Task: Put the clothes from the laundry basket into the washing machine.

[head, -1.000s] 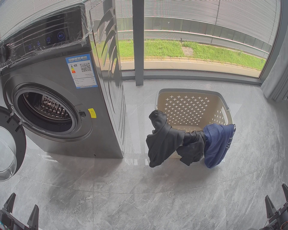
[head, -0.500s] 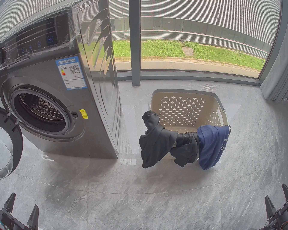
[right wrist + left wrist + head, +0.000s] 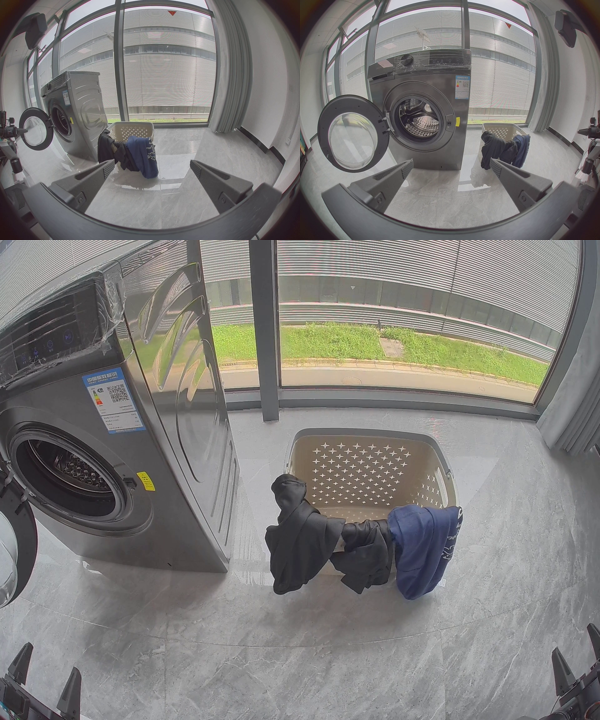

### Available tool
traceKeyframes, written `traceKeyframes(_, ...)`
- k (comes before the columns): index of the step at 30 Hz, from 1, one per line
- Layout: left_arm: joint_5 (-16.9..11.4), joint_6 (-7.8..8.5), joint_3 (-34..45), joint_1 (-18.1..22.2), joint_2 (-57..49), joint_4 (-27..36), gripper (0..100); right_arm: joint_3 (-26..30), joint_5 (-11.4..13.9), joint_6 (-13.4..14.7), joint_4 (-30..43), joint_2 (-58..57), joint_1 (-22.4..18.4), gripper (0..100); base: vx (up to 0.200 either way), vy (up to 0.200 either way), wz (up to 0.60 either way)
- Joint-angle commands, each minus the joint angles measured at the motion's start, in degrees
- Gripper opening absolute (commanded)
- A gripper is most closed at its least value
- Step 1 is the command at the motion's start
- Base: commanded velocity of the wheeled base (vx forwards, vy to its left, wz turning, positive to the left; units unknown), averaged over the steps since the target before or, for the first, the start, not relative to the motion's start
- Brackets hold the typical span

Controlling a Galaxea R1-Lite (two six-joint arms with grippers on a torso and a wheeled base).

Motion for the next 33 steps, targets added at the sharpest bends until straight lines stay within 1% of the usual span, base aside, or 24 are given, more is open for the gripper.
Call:
traceKeyframes(1, 0.0, 0.01, 0.9, 0.0, -0.7, 0.0, 100, 1.0, 0.0, 0.0, 0.0, -0.9, 0.0, 100, 0.000, -0.200, 0.00)
traceKeyframes(16, 0.0, 0.01, 0.9, 0.0, -0.7, 0.0, 100, 1.0, 0.0, 0.0, 0.0, -0.9, 0.0, 100, 0.000, -0.200, 0.00)
traceKeyframes(28, 0.0, 0.01, 0.9, 0.0, -0.7, 0.0, 100, 1.0, 0.0, 0.0, 0.0, -0.9, 0.0, 100, 0.000, 0.000, 0.00)
traceKeyframes(33, 0.0, 0.01, 0.9, 0.0, -0.7, 0.0, 100, 1.0, 0.0, -0.1, 0.0, -0.9, 0.0, 100, 0.200, 0.000, 0.00)
